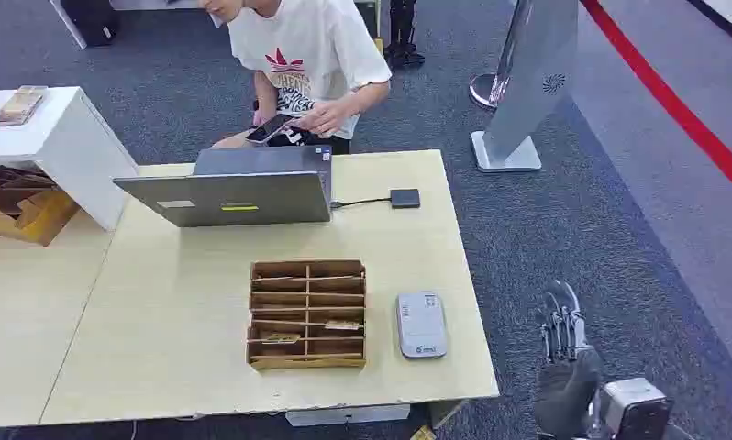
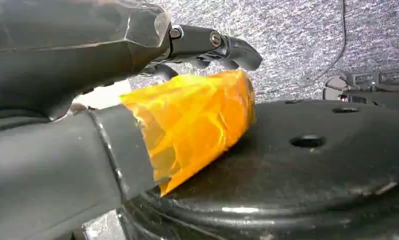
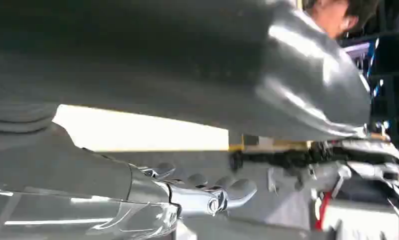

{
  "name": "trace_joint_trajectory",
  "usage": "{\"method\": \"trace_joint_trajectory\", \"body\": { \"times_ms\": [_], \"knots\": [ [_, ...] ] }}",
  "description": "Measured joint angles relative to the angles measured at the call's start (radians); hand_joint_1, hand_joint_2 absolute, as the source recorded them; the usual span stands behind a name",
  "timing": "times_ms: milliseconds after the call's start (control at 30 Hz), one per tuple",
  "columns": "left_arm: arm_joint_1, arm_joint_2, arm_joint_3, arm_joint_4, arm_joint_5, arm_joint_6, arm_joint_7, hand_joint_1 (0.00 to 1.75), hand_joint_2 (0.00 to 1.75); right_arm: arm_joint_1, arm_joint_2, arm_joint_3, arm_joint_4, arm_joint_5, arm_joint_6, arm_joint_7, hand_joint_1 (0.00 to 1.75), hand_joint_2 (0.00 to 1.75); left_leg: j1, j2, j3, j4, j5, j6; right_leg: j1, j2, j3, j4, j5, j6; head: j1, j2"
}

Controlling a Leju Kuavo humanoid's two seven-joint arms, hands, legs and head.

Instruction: Pass the card to the sensor for recognition and then transmit it.

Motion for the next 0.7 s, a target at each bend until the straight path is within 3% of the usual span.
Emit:
{"method": "trace_joint_trajectory", "body": {
  "times_ms": [167, 333, 400, 567, 600, 700],
  "knots": [
    [0.003, 0.023, 0.0, 0.0, -0.003, -0.052, -0.028, 0.0, 0.0, -0.042, -0.019, 0.066, -0.004, -0.083, 0.06, 0.03, 0.0, 0.0, 0.0, 0.0, 0.0, 0.0, 0.0, 0.0, 0.0, 0.0, 0.0, 0.0, 0.0, 0.0, 0.0, 0.0],
    [0.002, 0.035, 0.0, -0.001, -0.006, -0.093, -0.031, 0.0, 0.0, -0.128, -0.043, 0.162, 0.012, -0.147, 0.12, 0.008, 0.0, 0.0, 0.0, 0.0, 0.0, 0.0, 0.001, 0.0, 0.0, 0.0, 0.001, 0.0, 0.0, 0.0, 0.0, 0.0],
    [0.002, 0.038, 0.0, -0.002, -0.009, -0.106, -0.021, 0.0, 0.0, -0.16, -0.05, 0.193, 0.022, -0.133, 0.162, -0.02, 0.0, 0.0, 0.0, 0.0, 0.0, 0.0, 0.001, 0.0, 0.0, 0.001, 0.001, 0.0, 0.0, 0.0, 0.0, 0.0],
    [0.001, 0.046, -0.001, -0.008, -0.021, -0.124, 0.0, 0.0, 0.0, -0.227, -0.064, 0.254, 0.055, -0.15, 0.285, -0.017, 0.0, 0.0, 0.0, 0.0, 0.0, 0.0, 0.0, 0.0, 0.0, 0.001, 0.001, 0.0, 0.0, 0.0, 0.0, 0.0],
    [0.0, 0.047, -0.001, -0.009, -0.025, -0.129, 0.006, 0.0, 0.0, -0.238, -0.066, 0.262, 0.064, -0.158, 0.316, -0.017, 0.0, 1.75, 0.0, 0.0, 0.0, 0.0, 0.0, 0.0, 0.0, 0.001, 0.001, 0.0, 0.0, 0.0, 0.0, 0.0],
    [-0.003, 0.051, -0.006, -0.014, -0.034, -0.134, 0.023, 0.0, 0.0, -0.27, -0.067, 0.282, 0.09, -0.152, 0.361, -0.018, 0.0, 1.75, 0.0, 0.0, 0.001, 0.0, 0.0, 0.0, 0.0, 0.001, 0.0, 0.0, 0.0, 0.0, 0.0, 0.0]
  ]
}}
